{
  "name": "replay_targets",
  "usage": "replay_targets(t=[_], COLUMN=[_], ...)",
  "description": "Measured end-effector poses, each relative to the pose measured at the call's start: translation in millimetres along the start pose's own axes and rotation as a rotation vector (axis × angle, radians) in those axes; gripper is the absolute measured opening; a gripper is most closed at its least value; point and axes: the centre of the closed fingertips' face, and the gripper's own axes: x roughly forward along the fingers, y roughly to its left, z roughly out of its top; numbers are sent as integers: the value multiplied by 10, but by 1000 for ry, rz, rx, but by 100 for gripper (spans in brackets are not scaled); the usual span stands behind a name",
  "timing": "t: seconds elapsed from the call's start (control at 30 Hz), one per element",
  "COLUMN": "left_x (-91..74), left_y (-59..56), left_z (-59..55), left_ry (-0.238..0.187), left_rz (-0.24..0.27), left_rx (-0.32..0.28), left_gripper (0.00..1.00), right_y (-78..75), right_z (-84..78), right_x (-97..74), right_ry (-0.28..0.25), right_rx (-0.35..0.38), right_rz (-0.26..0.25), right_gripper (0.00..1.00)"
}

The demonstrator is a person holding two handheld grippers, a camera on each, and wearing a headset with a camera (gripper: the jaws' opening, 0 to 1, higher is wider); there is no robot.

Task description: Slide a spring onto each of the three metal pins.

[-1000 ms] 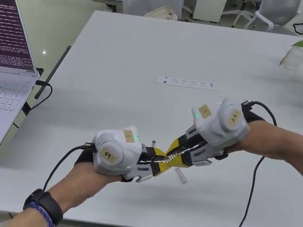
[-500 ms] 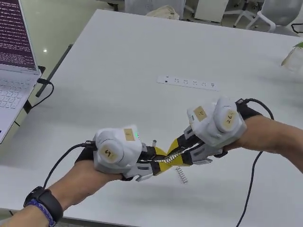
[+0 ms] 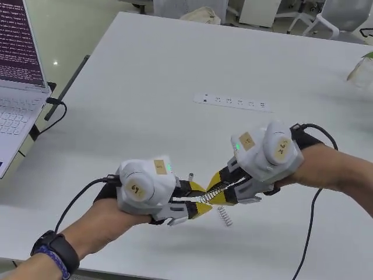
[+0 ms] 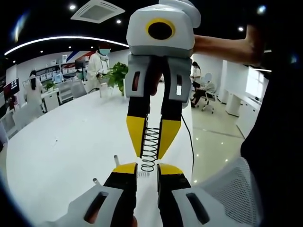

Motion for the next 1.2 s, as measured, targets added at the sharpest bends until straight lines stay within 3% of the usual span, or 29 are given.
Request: replay_targets(t=[0.5, 1.2], left_x=[-181, -536], left_y=[66, 144], left_z=[-277, -563], left_ry=[29, 36], left_rz=[62, 169], left_rx=[-57, -153], left_gripper=[14, 21], right_y=[29, -17], right_z=[-175, -410], right_x=[58, 92], right_ry=[37, 88], right_rx=[40, 87], right_rz=[-4, -31], right_gripper=[8, 8])
